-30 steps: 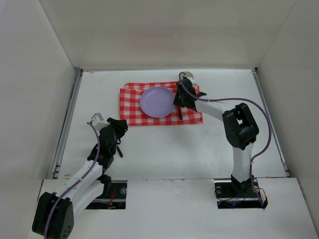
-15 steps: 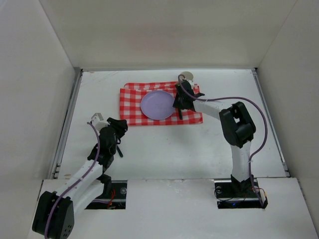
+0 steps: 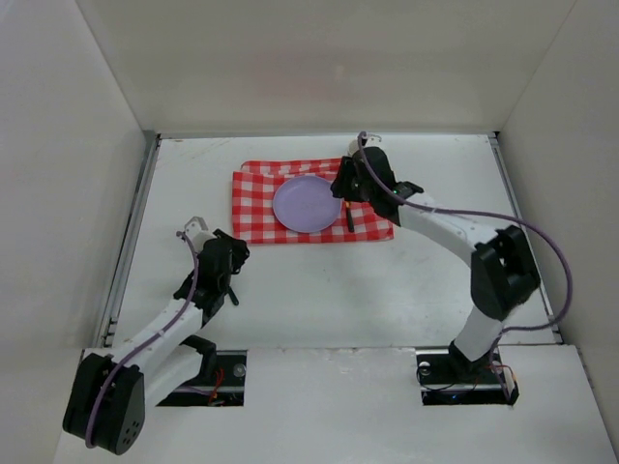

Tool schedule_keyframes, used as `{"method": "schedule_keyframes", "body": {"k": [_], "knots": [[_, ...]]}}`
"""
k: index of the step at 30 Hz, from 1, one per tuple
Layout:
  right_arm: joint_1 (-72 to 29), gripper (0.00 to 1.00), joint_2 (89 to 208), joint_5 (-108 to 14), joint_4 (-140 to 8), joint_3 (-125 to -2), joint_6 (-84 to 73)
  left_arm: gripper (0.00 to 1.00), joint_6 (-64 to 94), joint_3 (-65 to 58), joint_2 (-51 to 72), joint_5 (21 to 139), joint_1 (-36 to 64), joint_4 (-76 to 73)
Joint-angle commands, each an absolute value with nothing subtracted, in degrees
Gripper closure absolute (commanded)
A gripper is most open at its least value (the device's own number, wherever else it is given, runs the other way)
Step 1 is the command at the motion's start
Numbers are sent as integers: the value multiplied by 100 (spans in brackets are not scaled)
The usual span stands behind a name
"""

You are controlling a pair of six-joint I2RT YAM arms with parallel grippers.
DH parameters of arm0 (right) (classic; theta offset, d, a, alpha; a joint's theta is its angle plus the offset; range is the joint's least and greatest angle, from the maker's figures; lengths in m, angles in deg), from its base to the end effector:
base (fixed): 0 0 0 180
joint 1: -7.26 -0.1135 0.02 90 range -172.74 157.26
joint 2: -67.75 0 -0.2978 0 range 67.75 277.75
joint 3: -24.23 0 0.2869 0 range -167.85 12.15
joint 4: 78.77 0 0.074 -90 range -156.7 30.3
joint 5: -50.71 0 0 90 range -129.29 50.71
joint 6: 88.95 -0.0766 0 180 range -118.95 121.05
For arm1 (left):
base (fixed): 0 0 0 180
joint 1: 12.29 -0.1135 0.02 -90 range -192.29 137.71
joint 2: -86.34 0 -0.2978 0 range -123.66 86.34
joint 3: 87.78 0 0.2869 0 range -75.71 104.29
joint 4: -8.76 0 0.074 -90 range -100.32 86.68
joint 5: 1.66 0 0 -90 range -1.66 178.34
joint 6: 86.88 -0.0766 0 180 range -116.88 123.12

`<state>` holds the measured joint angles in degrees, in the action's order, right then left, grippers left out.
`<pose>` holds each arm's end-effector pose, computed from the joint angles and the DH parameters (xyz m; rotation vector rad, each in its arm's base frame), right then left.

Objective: Set the dinner table for one person

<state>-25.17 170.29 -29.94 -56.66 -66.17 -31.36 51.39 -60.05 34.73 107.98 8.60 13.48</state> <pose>0.4192 0.2516 0.2597 0.0946 2.1962 0.4712 0.2292 -0.0599 0.1828 -0.6774 1.7920 -0.4965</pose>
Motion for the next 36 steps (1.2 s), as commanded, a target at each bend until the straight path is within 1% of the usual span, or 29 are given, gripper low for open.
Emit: {"method": "schedule_keyframes", "body": {"k": [1,3,4,5,6,8,9,11,13,15,18,19,22,28,32,36], "knots": [[-2890,54,16068,-2875,-6282,-6039,-2647,70,5067,-5349,3501,11162,999,366],[-3057,81,15549,-2769,-6607,-5441,-2664,75,4988,-5137,3580,11312,1060,-206],[-3162,89,15303,-2725,-6748,-5168,-2638,78,4953,-5032,3615,11391,1104,-557],[-3268,93,15057,-2672,-6845,-4896,-2629,81,4918,-4918,3616,11470,1148,-926],[-3365,94,14802,-2585,-6933,-4641,-2646,84,4900,-4830,3589,11505,1166,-1234],[-3540,94,14362,-2400,-7152,-4149,-2664,88,4917,-4662,3510,11532,1140,-2042],[-3602,93,14169,-2330,-7249,-3929,-2664,89,4943,-4653,3501,11532,1122,-2246],[-3647,87,13852,-2259,-7364,-3576,-2681,89,5057,-4723,3536,11532,1113,-2641],[-3629,80,13675,-2337,-7434,-3330,-2673,86,5242,-4749,3536,11523,1174,-2914],[-3481,78,13631,-2425,-7504,-3145,-2690,78,5470,-4784,3502,11576,1289,-3091],[-3287,77,13648,-2662,-7724,-2890,-2883,70,5568,-4802,3300,11550,1351,-3066],[-3252,78,13665,-2776,-7803,-2837,-2927,69,5568,-4828,3247,11506,1377,-2987],[-3242,76,13674,-3023,-7865,-2784,-2954,69,5515,-4855,3028,11479,1456,-2871],[-3216,75,13552,-2997,-7865,-2731,-2989,70,5568,-4951,2930,11699,1368,-2934],[-3155,73,13455,-2988,-7865,-2678,-2998,70,5542,-5022,2632,11585,1359,-2706],[-3181,73,13542,-2988,-7865,-2713,-2980,70,5480,-5171,2596,11514,1342,-2477]]}}
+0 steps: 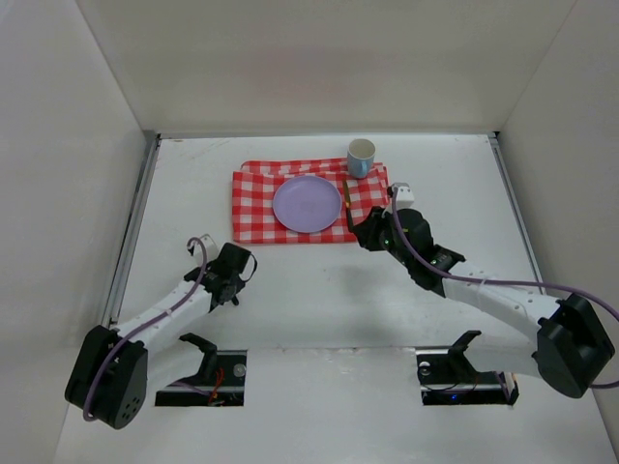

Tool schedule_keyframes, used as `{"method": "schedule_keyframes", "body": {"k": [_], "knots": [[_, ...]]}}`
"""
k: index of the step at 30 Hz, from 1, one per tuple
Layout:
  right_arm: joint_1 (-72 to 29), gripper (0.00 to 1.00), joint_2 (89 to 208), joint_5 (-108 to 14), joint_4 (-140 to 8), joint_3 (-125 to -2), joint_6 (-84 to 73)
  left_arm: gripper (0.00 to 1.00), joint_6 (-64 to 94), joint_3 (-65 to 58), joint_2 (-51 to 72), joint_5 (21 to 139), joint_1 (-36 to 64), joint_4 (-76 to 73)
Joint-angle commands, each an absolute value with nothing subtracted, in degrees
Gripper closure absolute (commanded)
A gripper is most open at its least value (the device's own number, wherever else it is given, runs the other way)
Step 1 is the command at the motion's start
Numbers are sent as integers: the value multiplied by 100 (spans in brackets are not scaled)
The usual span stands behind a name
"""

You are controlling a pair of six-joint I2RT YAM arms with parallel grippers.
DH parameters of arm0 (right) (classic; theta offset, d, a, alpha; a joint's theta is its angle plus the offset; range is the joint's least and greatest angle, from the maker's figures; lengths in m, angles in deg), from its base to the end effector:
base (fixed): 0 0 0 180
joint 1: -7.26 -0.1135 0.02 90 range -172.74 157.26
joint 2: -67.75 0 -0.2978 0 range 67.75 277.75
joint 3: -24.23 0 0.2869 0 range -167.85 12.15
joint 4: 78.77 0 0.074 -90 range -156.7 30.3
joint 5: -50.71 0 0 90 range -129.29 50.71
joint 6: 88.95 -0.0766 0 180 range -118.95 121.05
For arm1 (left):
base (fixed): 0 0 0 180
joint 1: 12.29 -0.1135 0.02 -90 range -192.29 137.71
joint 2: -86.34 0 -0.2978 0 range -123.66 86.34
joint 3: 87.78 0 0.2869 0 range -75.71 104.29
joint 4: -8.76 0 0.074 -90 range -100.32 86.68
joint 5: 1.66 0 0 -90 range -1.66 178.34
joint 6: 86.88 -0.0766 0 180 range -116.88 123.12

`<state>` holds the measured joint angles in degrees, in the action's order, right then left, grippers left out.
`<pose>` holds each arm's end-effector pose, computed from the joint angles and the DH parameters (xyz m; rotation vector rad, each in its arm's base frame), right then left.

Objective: Set the dinner table for one person

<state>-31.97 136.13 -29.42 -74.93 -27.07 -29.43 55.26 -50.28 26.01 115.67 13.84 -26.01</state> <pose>0.2594 0.1948 0.2527 -0.0337 1.9844 0.6390 0.2068 -0.0623 0.1410 -0.7091 2.3128 0.0126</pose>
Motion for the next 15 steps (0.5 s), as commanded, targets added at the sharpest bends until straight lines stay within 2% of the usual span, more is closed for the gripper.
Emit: {"method": "schedule_keyframes", "body": {"k": [1,6,10,15], "knots": [[-3190,73,13577,-2988,-7865,-2722,-2972,71,5471,-5180,2579,11497,1325,-2459],[-3164,71,13543,-2988,-7874,-2714,-2998,85,5453,-5189,2473,11444,1272,-2432],[-3102,60,13394,-2875,-7883,-2635,-3024,97,5375,-5128,2569,11426,1236,-2450],[-2953,52,13226,-2672,-7988,-2476,-3103,99,4901,-4479,3035,11821,1631,-2451]]}}
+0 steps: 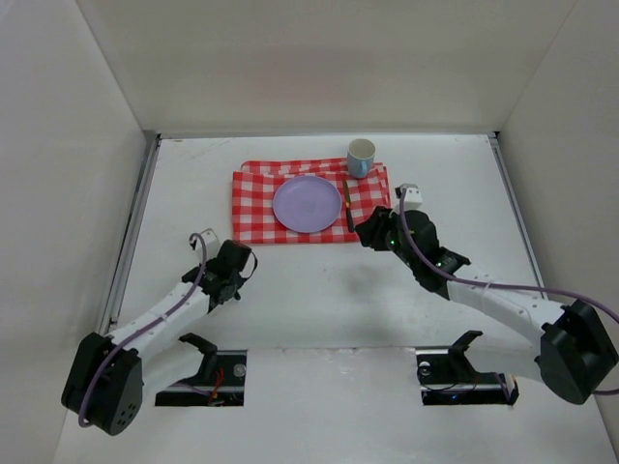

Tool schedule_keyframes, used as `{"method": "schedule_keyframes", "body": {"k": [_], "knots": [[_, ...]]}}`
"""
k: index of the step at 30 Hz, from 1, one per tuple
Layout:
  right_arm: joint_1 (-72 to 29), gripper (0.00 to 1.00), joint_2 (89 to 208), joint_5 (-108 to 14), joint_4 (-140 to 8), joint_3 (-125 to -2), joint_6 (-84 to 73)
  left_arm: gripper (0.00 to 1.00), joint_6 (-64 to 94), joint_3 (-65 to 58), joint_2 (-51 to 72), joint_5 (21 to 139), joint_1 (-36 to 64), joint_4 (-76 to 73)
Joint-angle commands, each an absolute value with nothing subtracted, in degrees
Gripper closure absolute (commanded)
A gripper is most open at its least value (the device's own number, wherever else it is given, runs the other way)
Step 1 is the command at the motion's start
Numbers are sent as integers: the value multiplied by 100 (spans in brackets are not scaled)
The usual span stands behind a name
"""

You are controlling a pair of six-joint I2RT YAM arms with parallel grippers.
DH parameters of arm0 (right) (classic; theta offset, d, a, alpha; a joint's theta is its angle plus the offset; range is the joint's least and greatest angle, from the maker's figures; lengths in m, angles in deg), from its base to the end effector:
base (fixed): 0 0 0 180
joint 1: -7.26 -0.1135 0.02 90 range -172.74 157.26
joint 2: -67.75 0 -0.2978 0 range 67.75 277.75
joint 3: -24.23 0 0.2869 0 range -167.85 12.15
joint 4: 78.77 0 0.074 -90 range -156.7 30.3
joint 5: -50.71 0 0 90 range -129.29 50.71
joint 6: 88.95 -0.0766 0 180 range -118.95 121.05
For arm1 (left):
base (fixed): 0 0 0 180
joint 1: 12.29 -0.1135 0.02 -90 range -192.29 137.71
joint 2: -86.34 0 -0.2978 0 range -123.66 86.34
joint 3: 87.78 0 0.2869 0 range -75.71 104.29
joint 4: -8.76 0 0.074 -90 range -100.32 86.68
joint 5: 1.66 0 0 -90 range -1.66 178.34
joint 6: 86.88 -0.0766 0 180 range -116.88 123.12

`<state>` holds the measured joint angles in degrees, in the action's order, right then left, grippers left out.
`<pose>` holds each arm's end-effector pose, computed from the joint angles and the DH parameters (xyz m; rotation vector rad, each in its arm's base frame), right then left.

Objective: Set the dinner table for one person

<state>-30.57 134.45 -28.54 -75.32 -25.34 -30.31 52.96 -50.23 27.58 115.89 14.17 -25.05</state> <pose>0.2584 0.1826 0.2500 0.0170 1.9745 0.6223 0.2077 -0.0638 0.1480 -0.6614 2.2903 -0.0044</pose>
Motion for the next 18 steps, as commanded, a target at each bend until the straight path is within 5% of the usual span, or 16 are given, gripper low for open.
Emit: {"method": "schedule_keyframes", "body": {"k": [1,18], "knots": [[-2935,51,13218,-2672,-8006,-2468,-3129,99,4761,-4303,2992,11883,1710,-2406],[-2425,47,13323,-2742,-8349,-2142,-3508,97,2070,-715,-1077,11058,1421,-1800]]}}
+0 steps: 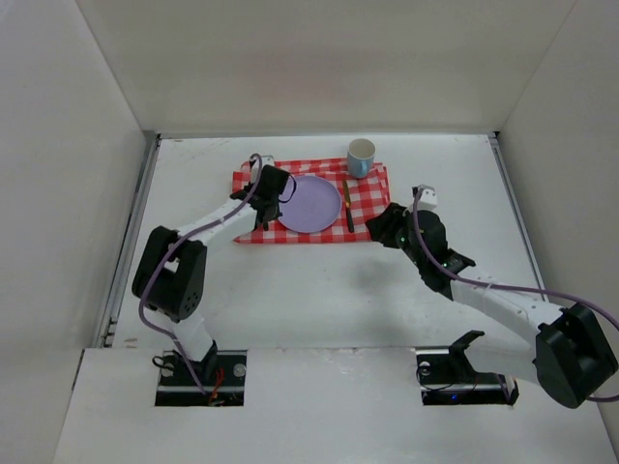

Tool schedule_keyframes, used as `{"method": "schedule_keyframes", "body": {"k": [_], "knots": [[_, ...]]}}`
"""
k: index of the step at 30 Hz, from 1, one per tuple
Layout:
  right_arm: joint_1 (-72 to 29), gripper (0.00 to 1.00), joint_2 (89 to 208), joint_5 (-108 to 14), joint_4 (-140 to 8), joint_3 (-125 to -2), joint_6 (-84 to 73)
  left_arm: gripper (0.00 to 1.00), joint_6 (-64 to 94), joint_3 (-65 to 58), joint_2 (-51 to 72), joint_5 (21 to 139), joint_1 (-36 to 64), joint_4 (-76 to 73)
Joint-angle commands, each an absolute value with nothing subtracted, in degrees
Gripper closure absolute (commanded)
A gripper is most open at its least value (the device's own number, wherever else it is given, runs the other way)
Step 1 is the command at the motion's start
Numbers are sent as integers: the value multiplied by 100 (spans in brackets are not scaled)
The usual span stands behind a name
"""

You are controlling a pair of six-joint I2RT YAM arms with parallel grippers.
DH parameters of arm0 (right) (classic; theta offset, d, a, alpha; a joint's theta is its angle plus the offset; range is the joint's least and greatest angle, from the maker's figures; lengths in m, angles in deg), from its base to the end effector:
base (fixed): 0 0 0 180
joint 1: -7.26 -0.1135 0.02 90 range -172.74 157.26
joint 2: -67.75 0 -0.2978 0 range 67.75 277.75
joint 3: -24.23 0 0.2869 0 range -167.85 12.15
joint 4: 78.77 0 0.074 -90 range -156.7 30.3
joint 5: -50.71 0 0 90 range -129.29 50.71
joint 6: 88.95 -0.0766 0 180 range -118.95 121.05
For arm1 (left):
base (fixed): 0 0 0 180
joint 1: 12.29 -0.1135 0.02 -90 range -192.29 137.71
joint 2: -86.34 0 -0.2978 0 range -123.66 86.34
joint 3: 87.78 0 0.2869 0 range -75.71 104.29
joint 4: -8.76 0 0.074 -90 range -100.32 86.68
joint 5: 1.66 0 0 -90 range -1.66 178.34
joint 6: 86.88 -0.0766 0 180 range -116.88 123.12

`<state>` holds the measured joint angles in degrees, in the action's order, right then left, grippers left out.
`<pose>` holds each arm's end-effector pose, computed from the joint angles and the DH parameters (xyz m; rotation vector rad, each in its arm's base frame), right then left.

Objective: Set the dinner table for one person

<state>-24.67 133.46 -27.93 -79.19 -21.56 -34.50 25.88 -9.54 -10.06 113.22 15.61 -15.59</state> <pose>0.2692 0.1500 0.2374 0.1982 1.9409 0.6030 0.3965 -0.1735 0.2231 -0.1157 2.2278 0.0248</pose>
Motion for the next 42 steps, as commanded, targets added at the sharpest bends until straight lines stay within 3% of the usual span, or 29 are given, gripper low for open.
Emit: {"method": "schedule_keyframes", "body": {"k": [1,24,32,37,42], "knots": [[-2416,47,13314,-2733,-8366,-2134,-3508,97,2078,-715,-1130,11031,1369,-1756],[-2495,45,13736,-2751,-8375,-2292,-3464,96,1815,-390,-2194,10943,999,-1632],[-2495,45,13692,-2733,-8366,-2274,-3446,63,1867,-557,-1764,11409,1219,-1571],[-2504,43,13631,-2716,-8375,-2230,-3446,59,2236,-811,-781,11646,1499,-1387],[-2504,33,13578,-2663,-8410,-2195,-3464,56,2859,-1680,396,11708,1737,-781]]}}
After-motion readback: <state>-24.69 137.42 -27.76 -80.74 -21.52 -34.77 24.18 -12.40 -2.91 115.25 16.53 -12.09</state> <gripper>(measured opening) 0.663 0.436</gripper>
